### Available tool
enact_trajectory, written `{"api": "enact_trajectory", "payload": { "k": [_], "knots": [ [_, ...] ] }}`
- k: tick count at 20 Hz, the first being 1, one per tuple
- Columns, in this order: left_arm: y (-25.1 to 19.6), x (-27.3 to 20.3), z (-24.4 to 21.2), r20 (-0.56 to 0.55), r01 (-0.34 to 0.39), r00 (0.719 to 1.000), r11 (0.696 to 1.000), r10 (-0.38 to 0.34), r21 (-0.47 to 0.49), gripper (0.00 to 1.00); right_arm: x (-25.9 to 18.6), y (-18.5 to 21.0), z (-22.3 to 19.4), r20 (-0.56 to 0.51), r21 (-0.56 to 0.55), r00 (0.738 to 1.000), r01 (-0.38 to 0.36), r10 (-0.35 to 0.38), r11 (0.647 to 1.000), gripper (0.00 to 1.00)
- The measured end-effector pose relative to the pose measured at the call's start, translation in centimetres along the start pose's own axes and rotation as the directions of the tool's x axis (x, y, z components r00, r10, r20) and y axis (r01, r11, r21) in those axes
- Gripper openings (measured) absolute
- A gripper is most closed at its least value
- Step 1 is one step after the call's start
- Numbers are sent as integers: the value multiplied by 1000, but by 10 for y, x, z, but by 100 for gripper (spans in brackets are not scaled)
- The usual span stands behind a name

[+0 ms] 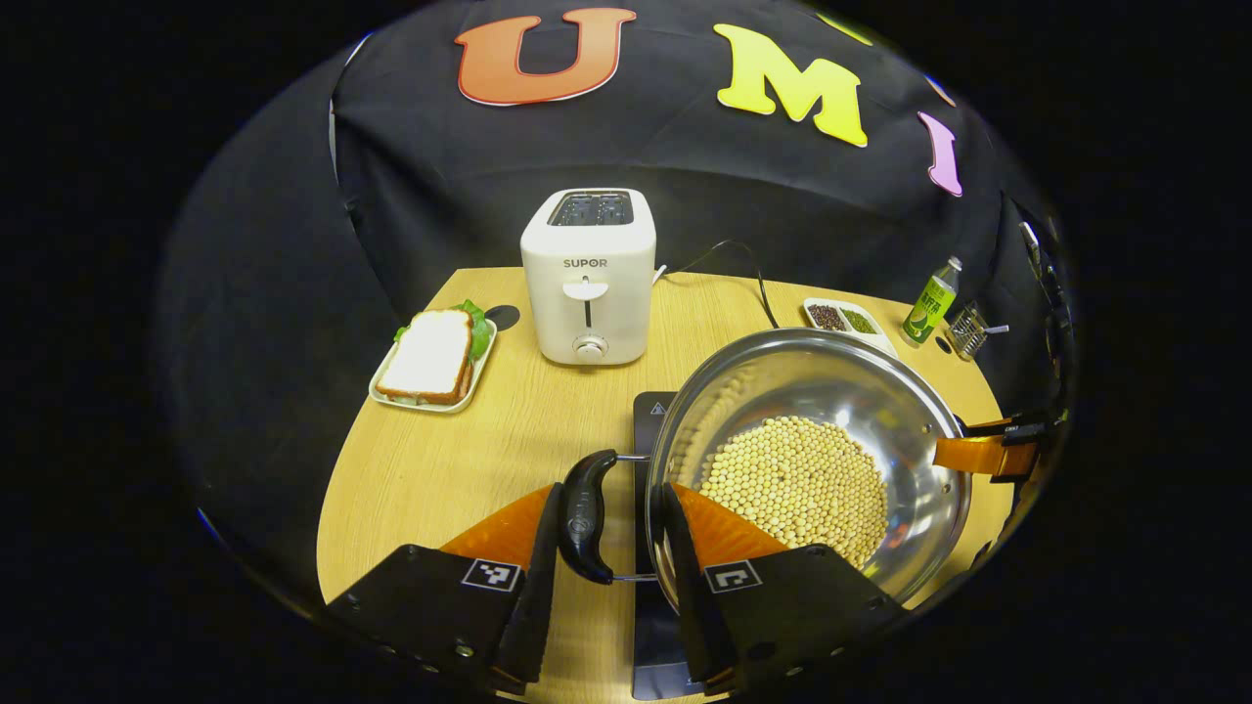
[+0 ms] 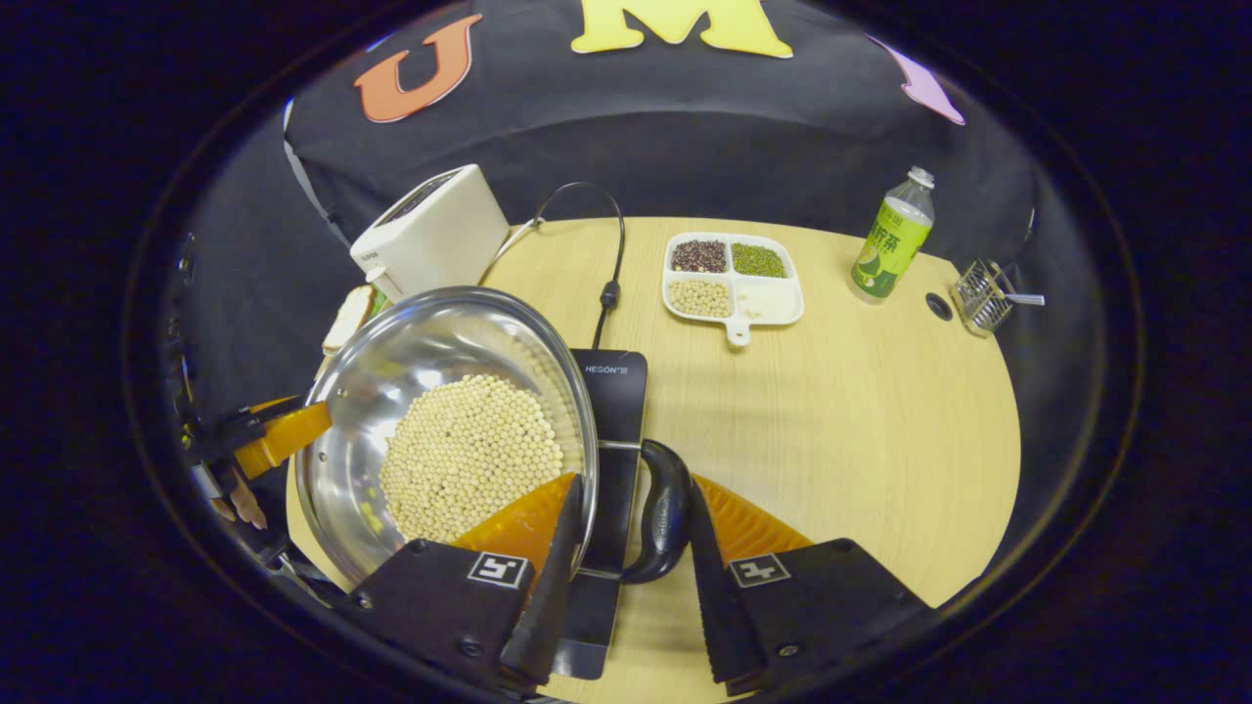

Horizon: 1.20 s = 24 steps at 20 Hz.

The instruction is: First push the handle of the pot to place it horizontally, then grasp the pot with both hands and set it on the induction cooktop.

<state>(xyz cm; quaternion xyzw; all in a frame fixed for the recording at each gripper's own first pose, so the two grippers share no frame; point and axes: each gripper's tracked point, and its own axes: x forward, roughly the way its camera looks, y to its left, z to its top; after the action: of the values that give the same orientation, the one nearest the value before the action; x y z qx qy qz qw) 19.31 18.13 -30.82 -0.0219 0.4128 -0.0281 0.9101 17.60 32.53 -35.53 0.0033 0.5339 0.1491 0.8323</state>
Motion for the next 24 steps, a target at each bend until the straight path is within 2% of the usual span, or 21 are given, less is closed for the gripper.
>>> {"api": "enact_trajectory", "payload": {
  "k": [1,5,8,9,11,13,15,17,18,21,24],
  "knots": [
    [0,0,-1,-1,-3,1000,1000,3,-4,53,0,-1,-1,4,6,1000,-5,5,1000,60],
    [2,2,-2,18,-25,1000,1000,25,12,58,0,-2,0,55,12,998,-25,24,1000,60],
    [-1,0,9,79,2,997,1000,0,-20,63,-1,-1,1,138,51,989,-64,56,997,61],
    [-3,-3,9,90,16,996,999,-13,-35,77,-1,-3,0,167,45,984,-73,65,996,60],
    [-2,-9,8,107,15,994,999,-11,-42,84,-3,-4,0,224,37,972,-88,77,995,64],
    [-2,-20,6,133,-12,991,1000,14,-20,89,-10,-6,5,302,4,950,-86,81,996,70],
    [3,-35,7,178,-57,982,998,54,10,93,-22,-18,17,411,-53,911,-3,24,999,70],
    [-1,-55,12,247,-82,966,996,74,20,94,-37,-16,14,459,-75,889,30,8,997,84],
    [-7,-67,14,280,-83,957,996,76,12,94,-44,-15,9,475,-83,880,37,7,996,88],
    [-21,-100,12,341,-78,937,997,71,4,95,-69,-15,-8,532,-116,847,67,5,991,87],
    [-40,-127,10,413,-80,908,997,65,20,95,-97,-15,-31,570,-121,821,56,23,991,87]
  ]
}}
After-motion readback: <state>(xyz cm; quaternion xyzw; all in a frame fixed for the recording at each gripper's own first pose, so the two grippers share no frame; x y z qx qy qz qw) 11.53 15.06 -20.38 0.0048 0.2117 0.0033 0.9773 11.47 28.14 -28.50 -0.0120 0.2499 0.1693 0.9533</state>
